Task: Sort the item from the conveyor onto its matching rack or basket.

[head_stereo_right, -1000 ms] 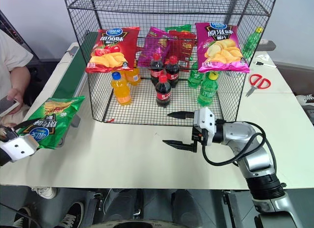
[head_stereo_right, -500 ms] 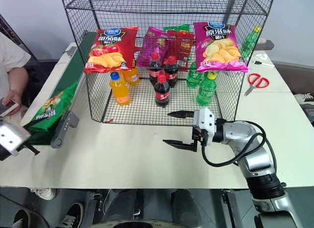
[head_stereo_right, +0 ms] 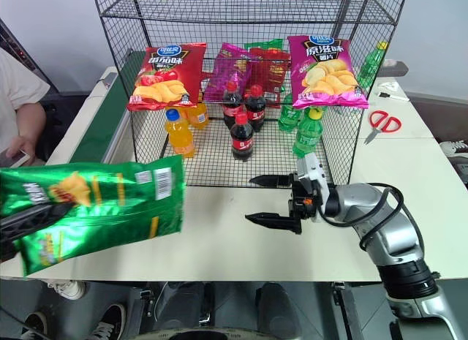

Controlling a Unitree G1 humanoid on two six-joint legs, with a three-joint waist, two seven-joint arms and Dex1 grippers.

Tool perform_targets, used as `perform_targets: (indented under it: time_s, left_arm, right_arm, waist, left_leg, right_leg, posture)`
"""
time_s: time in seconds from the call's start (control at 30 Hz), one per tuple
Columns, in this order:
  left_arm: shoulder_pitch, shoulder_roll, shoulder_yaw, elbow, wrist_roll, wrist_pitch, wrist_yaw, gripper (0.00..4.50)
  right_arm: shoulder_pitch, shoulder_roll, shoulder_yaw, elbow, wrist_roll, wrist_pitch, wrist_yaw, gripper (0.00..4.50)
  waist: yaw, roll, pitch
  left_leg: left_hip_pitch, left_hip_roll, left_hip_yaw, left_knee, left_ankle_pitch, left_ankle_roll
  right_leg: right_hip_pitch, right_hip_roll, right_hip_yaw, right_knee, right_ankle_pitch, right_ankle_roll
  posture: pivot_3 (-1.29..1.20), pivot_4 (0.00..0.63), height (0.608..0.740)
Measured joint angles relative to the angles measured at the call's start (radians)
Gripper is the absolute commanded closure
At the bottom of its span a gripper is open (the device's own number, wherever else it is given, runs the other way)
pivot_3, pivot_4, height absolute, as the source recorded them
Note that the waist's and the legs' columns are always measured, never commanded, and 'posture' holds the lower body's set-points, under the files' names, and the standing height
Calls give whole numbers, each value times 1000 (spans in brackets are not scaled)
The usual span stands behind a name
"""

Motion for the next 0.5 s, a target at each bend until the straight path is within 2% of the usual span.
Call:
perform_targets:
  time_s: [0.17, 0.27, 0.5]
  left_arm:
    - [-208, -15, -199, -17, -105, 60, 76, 4432]
    - [-311, -31, -275, -1, -140, 84, 94, 4432]
    - [-543, -163, -443, 91, -131, 116, 123, 4432]
  right_arm:
    - [-39, 25, -49, 19, 164, 170, -81, 0]
    - [-65, 47, -80, 55, 220, 221, -110, 0]
    - [-91, 75, -134, 29, 421, 356, -169, 0]
  waist:
    - [-4, 1, 0]
    - [-4, 1, 0]
    - [8, 1, 1]
  left_leg:
    - [-1, 0, 0, -1, 0, 0]
    - [-1, -1, 1, -1, 0, 0]
    - [-2, -1, 1, -1, 0, 0]
  right_leg:
    - [-1, 0, 1, 0, 0, 0]
    - [-2, 0, 1, -1, 0, 0]
    - [-2, 2, 1, -1, 0, 0]
  posture:
    - [0, 150, 739]
    - [0, 150, 739]
    - [0, 150, 739]
